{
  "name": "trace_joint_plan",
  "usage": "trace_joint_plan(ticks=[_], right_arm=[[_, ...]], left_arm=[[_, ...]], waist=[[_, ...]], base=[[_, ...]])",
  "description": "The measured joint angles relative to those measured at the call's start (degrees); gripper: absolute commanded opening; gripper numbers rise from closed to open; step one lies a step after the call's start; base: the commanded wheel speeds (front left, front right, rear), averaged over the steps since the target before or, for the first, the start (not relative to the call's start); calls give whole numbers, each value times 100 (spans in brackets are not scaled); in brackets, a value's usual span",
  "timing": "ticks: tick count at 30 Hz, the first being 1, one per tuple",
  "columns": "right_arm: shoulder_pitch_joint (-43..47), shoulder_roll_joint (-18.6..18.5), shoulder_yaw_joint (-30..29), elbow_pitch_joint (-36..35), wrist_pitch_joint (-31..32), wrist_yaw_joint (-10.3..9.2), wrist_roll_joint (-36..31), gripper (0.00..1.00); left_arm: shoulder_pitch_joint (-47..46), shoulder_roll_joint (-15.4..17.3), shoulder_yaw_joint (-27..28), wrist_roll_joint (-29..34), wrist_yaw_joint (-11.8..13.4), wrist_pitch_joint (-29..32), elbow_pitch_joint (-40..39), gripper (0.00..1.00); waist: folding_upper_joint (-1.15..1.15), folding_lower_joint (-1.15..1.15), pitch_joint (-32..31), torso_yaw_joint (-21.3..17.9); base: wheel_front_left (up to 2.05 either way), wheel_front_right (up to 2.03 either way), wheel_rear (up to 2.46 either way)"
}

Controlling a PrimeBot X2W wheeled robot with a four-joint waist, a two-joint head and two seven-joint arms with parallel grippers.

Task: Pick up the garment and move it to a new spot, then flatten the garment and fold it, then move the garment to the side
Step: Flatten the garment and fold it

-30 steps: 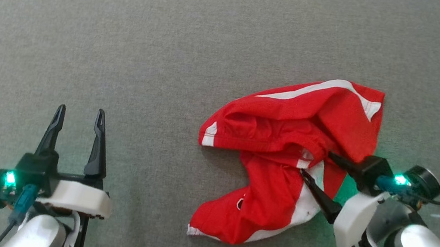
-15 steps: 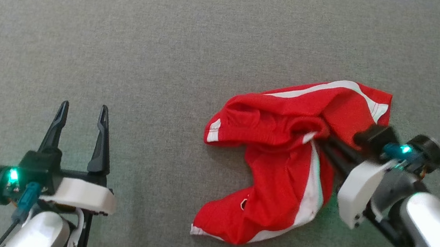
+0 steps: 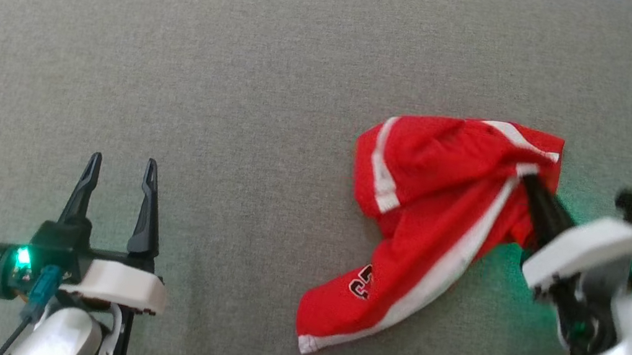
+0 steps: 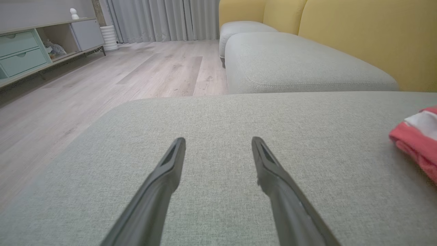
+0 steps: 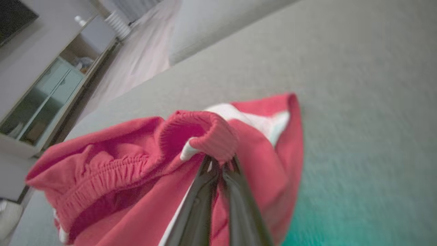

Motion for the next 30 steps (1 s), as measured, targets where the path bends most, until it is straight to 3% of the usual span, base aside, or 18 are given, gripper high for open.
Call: trace_joint_plan(ticks=[4,5,15,21,30], right_arm=[[458,443,-655,233,-85,0,490,0],[499,498,-717,214,-85,0,631,100],[1254,165,-747,-723,-602,0,163,100],[1490,-223,-888,-1917,-1374,0,-1090,100],[1727,-121,-932,-2888,-1301,0,-1937,100]], left_arm=[[-1,0,-22,0,-45,-4,48,100],[-1,1,-23,0,-46,-7,58,100],[-1,21,-36,-57,-47,-44,135,100],[15,67,-34,-57,14,-24,26,100],[41,143,-30,-58,65,40,-111,100]], waist=[[0,0,9,-22],[0,0,9,-35],[0,0,-141,-134],[0,0,-237,-229],[0,0,-342,-307]], base=[[0,0,0],[0,0,0],[0,0,0],[0,0,0],[0,0,0]])
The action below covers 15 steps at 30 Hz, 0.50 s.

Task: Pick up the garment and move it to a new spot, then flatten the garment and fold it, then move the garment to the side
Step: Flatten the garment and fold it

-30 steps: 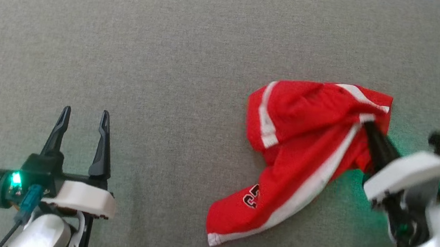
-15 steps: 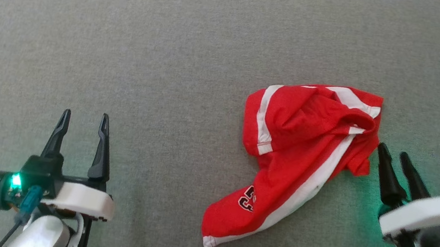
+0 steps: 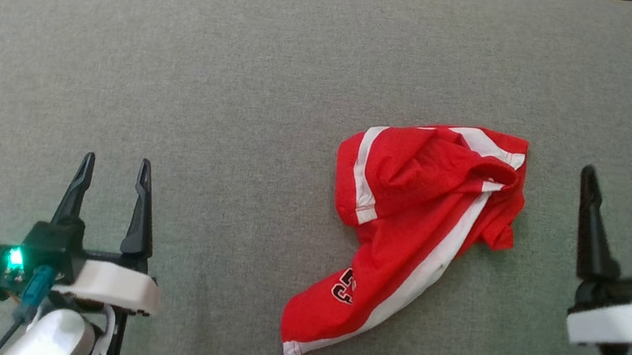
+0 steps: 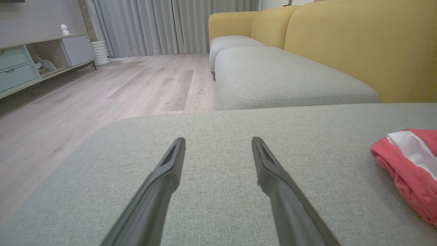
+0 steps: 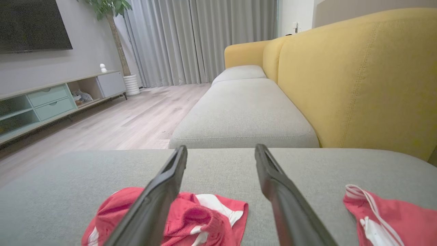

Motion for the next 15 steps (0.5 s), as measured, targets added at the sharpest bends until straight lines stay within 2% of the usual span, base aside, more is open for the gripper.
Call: trace_joint_plan(ticks=[6,15], right_arm=[[432,280,-45,-339,200,0,-58,100],[430,383,-52,-433,330,0,0,100]], left_arm=[[112,86,7,-1,42,49,-78,100],[107,136,-62,1,40,145,-214,100]], waist=[[0,0,-7,-40],[0,0,5,-67]], base=[[0,0,0],[0,0,0]])
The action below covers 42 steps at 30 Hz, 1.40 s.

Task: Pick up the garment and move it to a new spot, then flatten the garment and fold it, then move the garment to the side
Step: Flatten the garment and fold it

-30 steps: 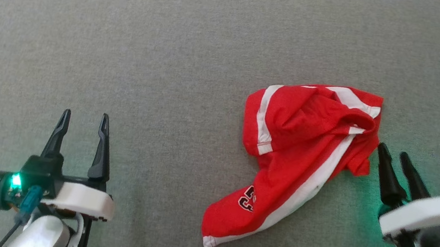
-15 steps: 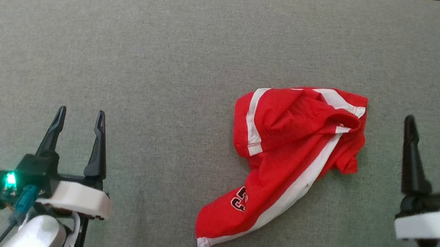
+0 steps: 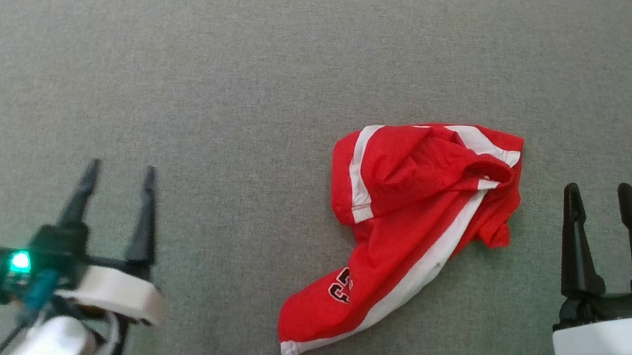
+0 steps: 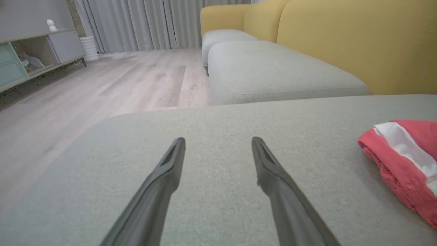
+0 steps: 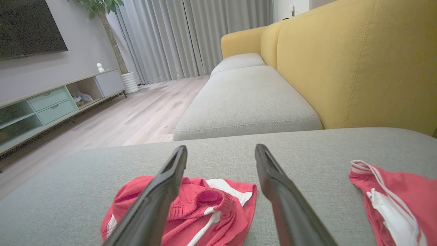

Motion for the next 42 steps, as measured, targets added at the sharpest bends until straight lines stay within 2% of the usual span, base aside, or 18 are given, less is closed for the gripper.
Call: trace_joint_plan(ticks=[2,6,12,17,21,22,23,24,32,42], right_arm=[[1,16,1,0,45,0,31,100],[8,27,-11,1,170,0,47,100],[6,38,-12,0,245,0,93,100],[0,53,-3,15,288,0,168,100],[0,71,-4,56,288,0,245,100],[0,79,-3,66,288,0,267,100],[0,82,-4,77,288,0,285,100],[-1,86,-5,87,288,0,301,100],[-7,104,-12,198,307,0,414,100],[-9,171,-11,342,390,0,509,100]], left_arm=[[-12,1,-202,-2,-142,246,-116,100],[-81,-87,-991,1,-641,920,-388,100],[-431,-564,-2072,-65,-1369,1800,-481,100],[-495,-691,-2424,-149,-1671,2074,-166,100],[-504,-693,-2543,-196,-1761,2242,146,100],[-505,-698,-2538,-196,-1766,2232,208,86],[-528,-700,-2537,-193,-1766,2195,280,38],[-558,-706,-2516,-199,-1764,2181,356,0],[-896,-683,-1857,-482,-1610,1835,647,0],[-1333,-417,-1434,-708,-1667,1896,1123,0]], waist=[[0,0,-2,7],[0,0,31,27],[0,0,116,9],[0,0,162,-92],[0,0,190,-162],[0,0,198,-176],[0,0,207,-188],[0,0,214,-197],[0,0,239,-252],[0,0,216,-303]], base=[[0,0,0],[0,0,0],[0,0,0],[0,0,0],[0,0,0],[0,0,0],[0,0,0],[0,0,0],[0,0,0],[0,0,0]])
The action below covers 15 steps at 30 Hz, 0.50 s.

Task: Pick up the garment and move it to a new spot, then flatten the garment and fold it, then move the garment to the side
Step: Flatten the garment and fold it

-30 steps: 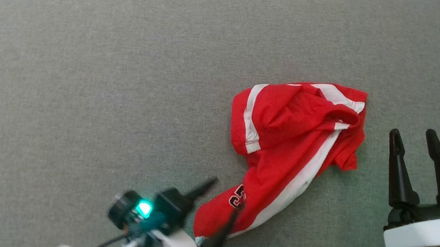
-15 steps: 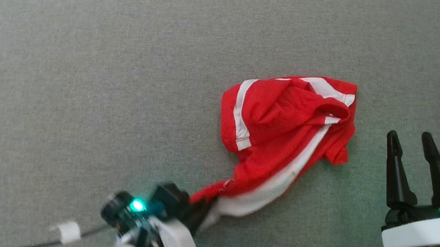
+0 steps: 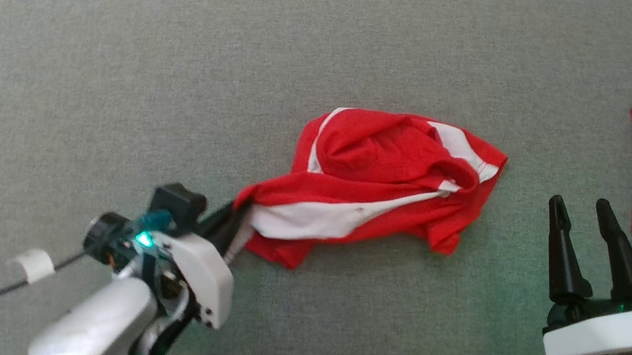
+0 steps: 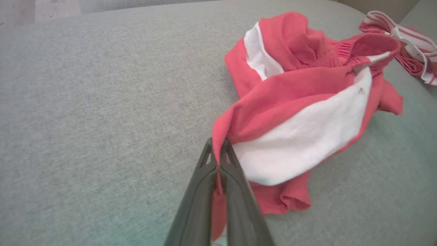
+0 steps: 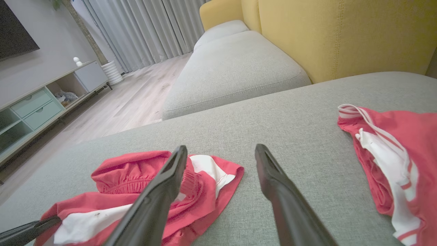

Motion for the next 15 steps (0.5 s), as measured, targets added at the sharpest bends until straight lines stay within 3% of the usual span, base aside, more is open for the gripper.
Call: trace_joint_plan(ticks=[3,4,5,10,15], right_arm=[[-1,1,2,27,5,0,3,100],[-2,2,4,34,5,0,12,100],[-2,2,7,41,5,0,26,100],[-2,2,7,48,7,0,44,100],[-2,-2,-1,31,22,0,43,100]], left_arm=[[-141,63,43,-83,-109,-1,210,0],[-159,64,51,-91,-133,-4,270,40],[-161,63,56,-91,-153,-15,316,100],[-142,60,159,-80,-85,-453,334,100],[42,97,396,38,249,-1121,62,100]], waist=[[0,0,-1,-19],[0,0,-4,-28],[0,0,-10,-36],[0,0,-55,-47],[0,0,-93,31]], base=[[0,0,0],[0,0,0],[0,0,0],[0,0,0],[0,0,0]])
